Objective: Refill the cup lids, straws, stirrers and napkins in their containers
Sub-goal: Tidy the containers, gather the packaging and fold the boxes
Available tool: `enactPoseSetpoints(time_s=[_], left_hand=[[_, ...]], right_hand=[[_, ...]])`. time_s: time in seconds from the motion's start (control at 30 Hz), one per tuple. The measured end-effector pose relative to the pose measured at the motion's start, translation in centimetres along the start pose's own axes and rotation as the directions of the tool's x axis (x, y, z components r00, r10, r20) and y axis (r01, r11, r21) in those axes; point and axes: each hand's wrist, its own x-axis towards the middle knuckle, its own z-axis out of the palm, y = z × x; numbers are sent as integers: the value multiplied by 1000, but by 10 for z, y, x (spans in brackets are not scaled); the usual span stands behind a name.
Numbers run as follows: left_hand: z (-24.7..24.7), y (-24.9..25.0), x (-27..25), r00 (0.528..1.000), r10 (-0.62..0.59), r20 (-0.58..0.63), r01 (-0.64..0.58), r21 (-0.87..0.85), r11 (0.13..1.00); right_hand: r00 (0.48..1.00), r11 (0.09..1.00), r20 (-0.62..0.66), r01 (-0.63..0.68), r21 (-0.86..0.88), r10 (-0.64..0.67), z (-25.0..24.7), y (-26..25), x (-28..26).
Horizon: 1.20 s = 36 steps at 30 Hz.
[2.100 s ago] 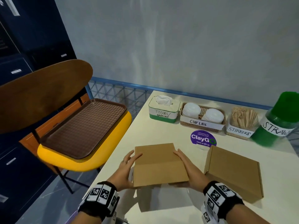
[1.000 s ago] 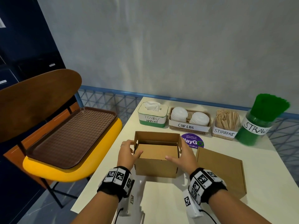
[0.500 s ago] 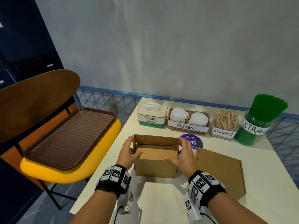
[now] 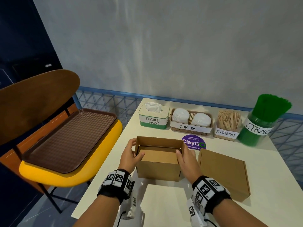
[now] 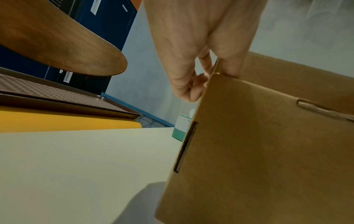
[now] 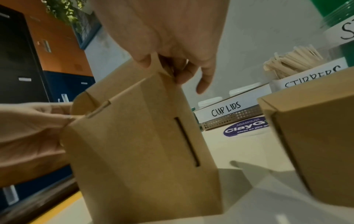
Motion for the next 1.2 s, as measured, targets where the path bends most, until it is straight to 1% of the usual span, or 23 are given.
enactPoseSetpoints(time_s=[0.1,0.27,0.4,0.47,0.53,0.6,0.67,0.77,0.83,0.93,1.2], left_hand=[[2,0,-1,999,-39,-7,39,-26,999],[5,-1,-1,999,-50,-10,49,-42,998],[5,-4,1,1000,-5,-5,5,-26,1000],[5,-3,1,1000,3,-9,-3,-21,1000],[5,-2,0,999,9,-41,-10,-13,1000],[6,-2,0,994,17,-106,-16,12,1000],[9,-1,-1,983,2,-181,2,20,1000],[15,0,-6,962,-63,-265,54,-44,998],[16,0,-11,962,-77,-261,63,-61,996],[14,-1,-15,973,-49,-225,41,-38,998],[12,3,-12,979,-14,-203,21,33,999]], right_hand=[[999,1000,-38,13,26,-12,-3,-1,1],[983,977,-112,159,144,-143,-25,-5,7],[983,976,-50,182,122,-177,-37,0,18],[985,982,-47,170,80,-167,-40,1,22],[993,993,-53,108,45,-105,-42,0,23],[999,997,-33,32,64,-30,-40,1,22],[1000,995,-16,18,97,-17,-36,0,21],[1000,991,-19,8,134,-6,-32,-2,21],[1000,991,-8,-1,135,2,-33,-3,23],[1000,992,21,3,124,-6,-35,-3,24],[996,994,81,-30,106,21,-38,-5,24]])
